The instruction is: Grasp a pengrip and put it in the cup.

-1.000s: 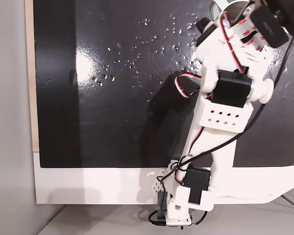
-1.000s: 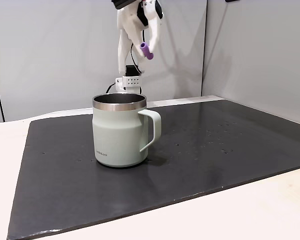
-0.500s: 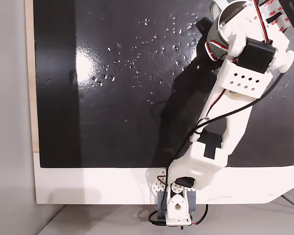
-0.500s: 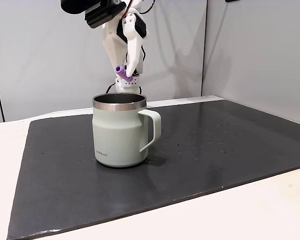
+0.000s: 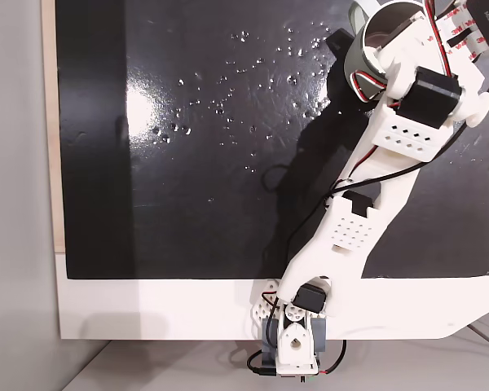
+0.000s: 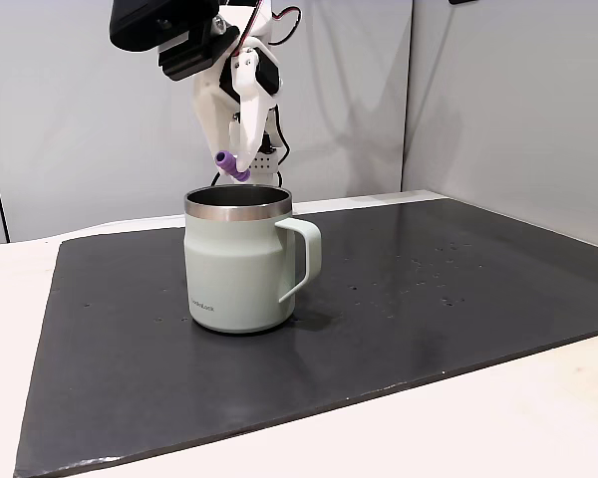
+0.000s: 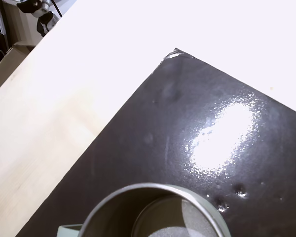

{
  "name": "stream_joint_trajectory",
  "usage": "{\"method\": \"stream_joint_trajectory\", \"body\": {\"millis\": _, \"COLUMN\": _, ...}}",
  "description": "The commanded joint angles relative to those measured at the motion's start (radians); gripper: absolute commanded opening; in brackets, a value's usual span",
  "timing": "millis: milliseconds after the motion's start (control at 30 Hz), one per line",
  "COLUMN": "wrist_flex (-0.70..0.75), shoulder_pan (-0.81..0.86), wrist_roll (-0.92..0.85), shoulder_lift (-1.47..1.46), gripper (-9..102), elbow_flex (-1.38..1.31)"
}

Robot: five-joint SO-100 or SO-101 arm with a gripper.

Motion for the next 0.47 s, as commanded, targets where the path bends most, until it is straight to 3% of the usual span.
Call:
{"method": "stream_joint_trajectory", "body": {"millis": 0, "wrist_flex": 0.003, "shoulder_pan": 0.006, "wrist_roll": -0.008, "shoulder_lift": 0.014, "gripper": 14, "elbow_flex": -0.054}}
{"method": "stream_joint_trajectory", "body": {"millis": 133, "wrist_flex": 0.005, "shoulder_pan": 0.011, "wrist_roll": -0.006, "shoulder_lift": 0.014, "gripper": 33, "elbow_flex": -0.054}}
{"method": "stream_joint_trajectory", "body": {"millis": 433, "wrist_flex": 0.006, "shoulder_pan": 0.014, "wrist_roll": -0.006, "shoulder_lift": 0.025, "gripper": 35, "elbow_flex": -0.048}}
